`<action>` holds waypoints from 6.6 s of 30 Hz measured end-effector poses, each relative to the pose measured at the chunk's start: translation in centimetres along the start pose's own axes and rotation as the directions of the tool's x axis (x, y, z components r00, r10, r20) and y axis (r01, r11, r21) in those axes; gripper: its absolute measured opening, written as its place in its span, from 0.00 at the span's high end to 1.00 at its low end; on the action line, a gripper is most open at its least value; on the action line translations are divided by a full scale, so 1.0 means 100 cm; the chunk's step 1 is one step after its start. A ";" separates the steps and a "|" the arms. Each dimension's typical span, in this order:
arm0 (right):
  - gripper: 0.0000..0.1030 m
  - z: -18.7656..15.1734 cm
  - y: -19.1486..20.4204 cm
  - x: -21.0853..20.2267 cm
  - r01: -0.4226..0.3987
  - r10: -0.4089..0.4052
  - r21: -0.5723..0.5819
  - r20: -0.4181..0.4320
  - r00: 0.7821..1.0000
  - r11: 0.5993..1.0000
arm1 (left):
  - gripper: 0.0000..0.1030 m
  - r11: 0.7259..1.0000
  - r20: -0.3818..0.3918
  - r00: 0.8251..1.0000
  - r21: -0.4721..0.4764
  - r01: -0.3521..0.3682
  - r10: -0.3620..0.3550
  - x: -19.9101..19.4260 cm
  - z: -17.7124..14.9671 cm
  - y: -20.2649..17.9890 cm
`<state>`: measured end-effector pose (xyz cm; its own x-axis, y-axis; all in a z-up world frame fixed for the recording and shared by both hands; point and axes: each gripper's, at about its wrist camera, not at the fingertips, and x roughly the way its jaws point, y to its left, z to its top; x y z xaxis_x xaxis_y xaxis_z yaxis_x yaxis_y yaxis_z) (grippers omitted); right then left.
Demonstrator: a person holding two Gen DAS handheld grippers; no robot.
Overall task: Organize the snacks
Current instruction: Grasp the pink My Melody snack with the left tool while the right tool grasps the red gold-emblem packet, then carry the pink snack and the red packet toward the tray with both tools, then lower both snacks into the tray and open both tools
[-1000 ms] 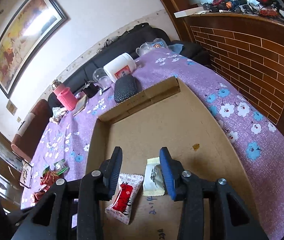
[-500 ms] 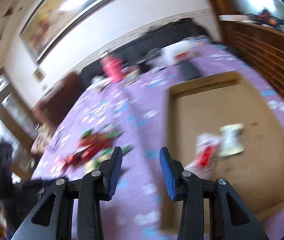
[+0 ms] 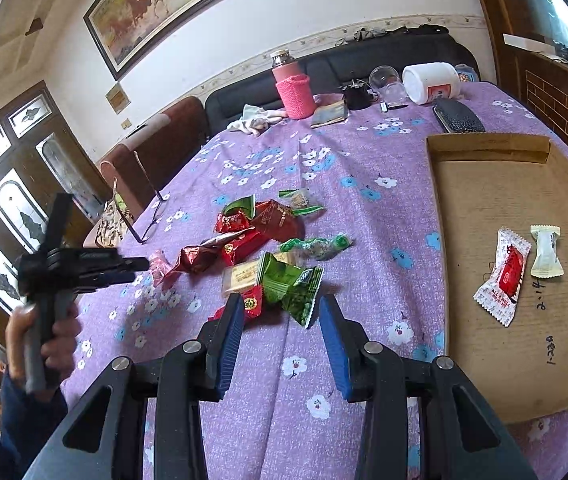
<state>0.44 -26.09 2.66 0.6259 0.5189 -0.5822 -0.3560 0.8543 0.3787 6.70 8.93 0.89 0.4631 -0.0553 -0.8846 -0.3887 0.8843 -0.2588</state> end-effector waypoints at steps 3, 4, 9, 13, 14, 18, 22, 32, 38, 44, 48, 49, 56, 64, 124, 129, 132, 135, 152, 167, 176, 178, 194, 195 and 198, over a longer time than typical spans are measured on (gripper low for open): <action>0.59 -0.001 0.002 0.000 -0.008 0.008 -0.007 -0.005 1.000 1.000 | 0.59 0.999 0.021 0.999 -0.014 -0.034 0.034 0.013 0.011 -0.003; 0.59 -0.001 0.003 0.001 -0.009 0.009 -0.009 -0.009 1.000 1.000 | 0.59 1.000 0.019 0.999 -0.009 -0.029 0.029 0.015 0.012 -0.005; 0.59 -0.004 0.008 0.011 -0.042 0.042 0.001 -0.051 0.998 0.999 | 0.77 0.991 0.080 0.994 0.106 -0.087 0.079 0.025 0.002 -0.025; 0.59 -0.004 0.015 0.026 -0.085 0.090 0.047 -0.120 0.989 0.995 | 0.77 0.981 0.121 0.991 0.176 -0.081 0.060 0.026 -0.005 -0.034; 0.59 -0.004 0.018 0.033 -0.098 0.107 0.068 -0.144 0.984 0.993 | 0.78 0.981 0.123 0.992 0.184 -0.062 0.040 0.026 -0.006 -0.034; 0.59 -0.003 0.028 0.058 -0.113 0.140 0.131 -0.217 0.966 0.985 | 0.78 0.983 0.137 0.990 0.185 -0.016 -0.010 0.020 -0.005 -0.032; 0.59 0.000 0.033 0.085 -0.031 0.071 0.152 -0.264 0.962 0.988 | 0.78 0.980 0.186 0.982 0.197 -0.024 -0.013 0.008 -0.006 -0.032; 0.79 0.004 0.070 0.121 0.138 -0.151 -0.067 -0.253 0.956 0.988 | 0.78 0.970 0.204 0.976 0.242 0.025 -0.076 -0.004 -0.010 -0.041; 0.81 -0.001 0.066 0.110 0.040 -0.054 -0.087 -0.171 0.984 0.995 | 0.78 0.963 0.191 0.974 0.259 0.073 -0.125 -0.006 -0.012 -0.047; 0.81 0.013 0.058 0.091 0.051 -0.052 -0.064 -0.021 0.998 0.997 | 0.78 0.942 0.206 0.967 0.325 0.079 -0.152 -0.008 -0.023 -0.065; 0.81 0.015 0.053 0.088 0.030 -0.030 -0.034 -0.012 0.999 0.999 | 0.78 0.927 0.230 0.963 0.373 0.047 -0.142 -0.006 -0.033 -0.080; 0.81 0.014 0.053 0.087 0.032 -0.032 -0.037 -0.009 0.999 0.999 | 0.78 0.923 0.236 0.962 0.384 0.038 -0.138 -0.007 -0.035 -0.083; 0.81 0.011 0.052 0.089 0.037 -0.038 -0.037 -0.014 0.999 0.999 | 0.78 0.888 0.292 0.951 0.457 -0.044 -0.103 -0.009 -0.049 -0.098; 0.81 0.011 0.046 0.091 0.048 -0.048 -0.011 -0.022 0.999 0.999 | 0.78 0.871 0.342 0.935 0.483 -0.089 -0.094 -0.015 -0.057 -0.104; 0.81 0.016 0.027 0.072 0.060 -0.063 0.062 0.043 0.997 0.996 | 0.77 0.815 0.488 0.871 0.528 -0.239 -0.061 -0.030 -0.073 -0.117; 0.81 0.018 0.012 0.050 0.078 -0.087 0.094 0.089 0.992 0.992 | 0.77 0.809 0.490 0.869 0.536 -0.240 -0.067 -0.030 -0.077 -0.119; 0.81 0.017 -0.001 0.038 0.096 -0.110 0.119 0.113 0.988 0.988 | 0.77 0.807 0.493 0.867 0.540 -0.239 -0.072 -0.031 -0.078 -0.120; 0.81 0.016 -0.015 0.030 0.101 -0.120 0.152 0.121 0.985 0.983 | 0.77 0.805 0.499 0.863 0.541 -0.242 -0.076 -0.031 -0.079 -0.120; 0.81 0.012 -0.104 -0.056 0.164 -0.250 0.305 0.269 0.930 0.938 | 0.77 0.786 0.478 0.870 0.580 -0.212 -0.118 -0.037 -0.087 -0.134; 0.81 -0.007 -0.162 -0.075 0.113 -0.270 0.481 0.271 0.924 0.870 | 0.77 0.657 0.215 0.908 0.749 0.084 -0.361 -0.059 -0.139 -0.252; 0.80 -0.019 -0.186 -0.076 0.182 -0.365 0.597 0.201 0.909 0.782 | 0.77 0.540 -0.093 0.889 0.764 0.352 -0.448 -0.027 -0.188 -0.333; 0.80 -0.019 -0.186 -0.079 0.198 -0.385 0.596 0.202 0.901 0.778 | 0.77 0.535 -0.102 0.896 0.771 0.345 -0.431 -0.017 -0.195 -0.339; 0.80 -0.011 -0.168 -0.052 0.312 -0.397 0.478 0.085 0.914 0.821 | 0.77 0.523 -0.085 0.924 0.803 0.285 -0.372 0.014 -0.207 -0.336; 0.80 -0.012 -0.168 -0.052 0.313 -0.398 0.478 0.085 0.913 0.821 | 0.77 0.524 -0.081 0.925 0.804 0.281 -0.372 0.013 -0.207 -0.336; 0.80 -0.012 -0.169 -0.053 0.313 -0.399 0.481 0.087 0.913 0.819 | 0.77 0.523 -0.070 0.926 0.808 0.270 -0.370 0.014 -0.208 -0.334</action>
<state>2.28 -43.27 -1.54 0.7739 0.1296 -0.6199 0.2379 0.8476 0.4743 3.75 -30.37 0.24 0.5166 -0.4109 -0.7512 0.5654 0.8225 -0.0611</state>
